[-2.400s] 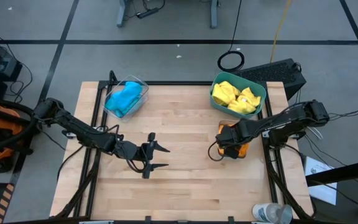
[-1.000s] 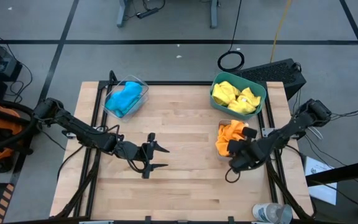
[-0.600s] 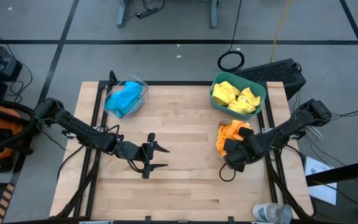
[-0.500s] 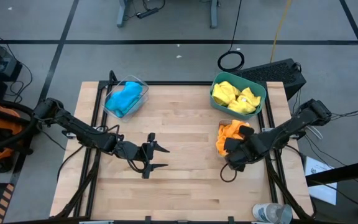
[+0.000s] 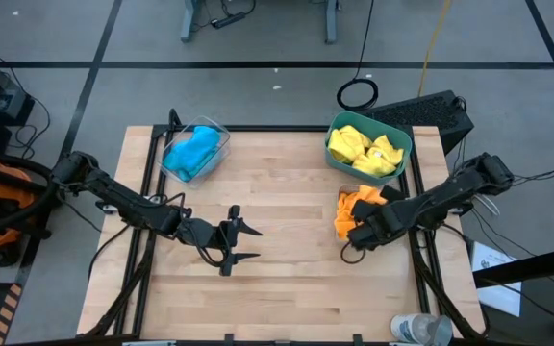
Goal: Sort microfiber towel by color & place in baskets
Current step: Put the orange towel into the grey bin
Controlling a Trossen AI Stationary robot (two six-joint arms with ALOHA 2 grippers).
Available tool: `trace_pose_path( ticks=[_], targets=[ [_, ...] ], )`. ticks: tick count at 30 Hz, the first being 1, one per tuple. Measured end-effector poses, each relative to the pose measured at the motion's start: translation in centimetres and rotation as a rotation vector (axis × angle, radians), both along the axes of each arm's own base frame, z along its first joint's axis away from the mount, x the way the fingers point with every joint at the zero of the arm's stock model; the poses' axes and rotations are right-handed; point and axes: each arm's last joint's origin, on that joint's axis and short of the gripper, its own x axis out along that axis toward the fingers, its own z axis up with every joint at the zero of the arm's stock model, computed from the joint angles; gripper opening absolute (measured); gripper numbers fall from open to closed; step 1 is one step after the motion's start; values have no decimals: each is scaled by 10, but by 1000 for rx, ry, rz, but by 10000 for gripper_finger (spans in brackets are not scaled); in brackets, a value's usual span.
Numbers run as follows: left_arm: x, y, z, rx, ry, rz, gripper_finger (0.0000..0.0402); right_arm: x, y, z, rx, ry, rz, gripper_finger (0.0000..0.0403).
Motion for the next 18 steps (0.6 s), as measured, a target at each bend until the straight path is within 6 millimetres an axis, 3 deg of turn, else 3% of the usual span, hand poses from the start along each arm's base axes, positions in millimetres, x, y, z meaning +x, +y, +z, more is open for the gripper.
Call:
trace_pose_path(
  ticks=[4, 8, 12, 18],
  targets=[
    [0, 0, 0, 0, 0, 0, 262, 10, -7, -29, 56, -93, 61, 0],
    [0, 0, 0, 0, -1, 0, 262, 17, -14, -39, 78, -152, 88, 0],
    [0, 0, 0, 0, -2, 0, 262, 19, -20, -38, 81, -136, 104, 0],
    [0, 0, 0, 0, -2, 1, 262, 27, -18, -6, 73, -164, 124, 0]
  ],
)
